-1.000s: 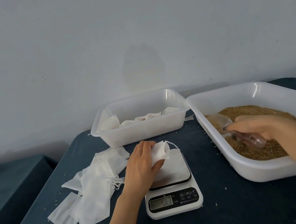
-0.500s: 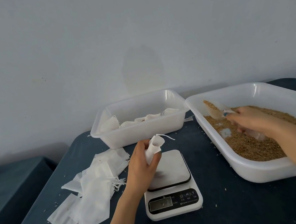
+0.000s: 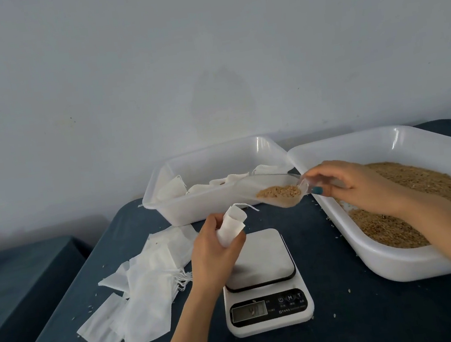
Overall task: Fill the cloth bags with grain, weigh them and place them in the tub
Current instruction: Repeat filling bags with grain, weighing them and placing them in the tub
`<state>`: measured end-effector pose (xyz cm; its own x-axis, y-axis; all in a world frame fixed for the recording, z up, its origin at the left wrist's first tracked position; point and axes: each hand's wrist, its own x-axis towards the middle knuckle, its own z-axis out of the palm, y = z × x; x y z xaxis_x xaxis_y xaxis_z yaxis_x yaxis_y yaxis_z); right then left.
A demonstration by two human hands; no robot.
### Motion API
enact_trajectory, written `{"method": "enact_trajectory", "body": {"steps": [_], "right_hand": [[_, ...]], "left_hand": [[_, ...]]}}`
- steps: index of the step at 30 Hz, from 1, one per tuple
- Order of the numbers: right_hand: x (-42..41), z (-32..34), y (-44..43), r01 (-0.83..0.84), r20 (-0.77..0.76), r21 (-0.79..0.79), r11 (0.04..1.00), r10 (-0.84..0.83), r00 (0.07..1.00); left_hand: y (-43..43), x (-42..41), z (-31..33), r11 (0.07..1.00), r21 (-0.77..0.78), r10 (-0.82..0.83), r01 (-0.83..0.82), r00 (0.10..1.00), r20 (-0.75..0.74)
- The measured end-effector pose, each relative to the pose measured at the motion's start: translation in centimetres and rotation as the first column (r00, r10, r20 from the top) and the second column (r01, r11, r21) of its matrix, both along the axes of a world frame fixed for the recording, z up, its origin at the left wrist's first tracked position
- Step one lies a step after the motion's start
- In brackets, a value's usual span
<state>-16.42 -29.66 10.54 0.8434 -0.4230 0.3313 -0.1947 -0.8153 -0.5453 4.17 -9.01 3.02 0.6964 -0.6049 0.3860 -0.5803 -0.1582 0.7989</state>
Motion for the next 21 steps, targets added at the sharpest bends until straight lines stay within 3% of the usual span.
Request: {"method": "enact_trajectory", "body": {"steps": [9,21], "right_hand": [[0.1,-0.1,-0.2,0.021,-0.017,-0.384,0.923,-0.030,0.999],[0.8,3.5,1.4,-0.044,-0.089,-0.673,0.738,-0.023,0.996]], "left_hand": [[0.0,0.0,0.1,1.000,0.011,0.026,-0.026,1.000,-0.001],[-0.1,0.0,-0.2,0.995,0.102,-0.021,0.005,0.988,0.153]]}}
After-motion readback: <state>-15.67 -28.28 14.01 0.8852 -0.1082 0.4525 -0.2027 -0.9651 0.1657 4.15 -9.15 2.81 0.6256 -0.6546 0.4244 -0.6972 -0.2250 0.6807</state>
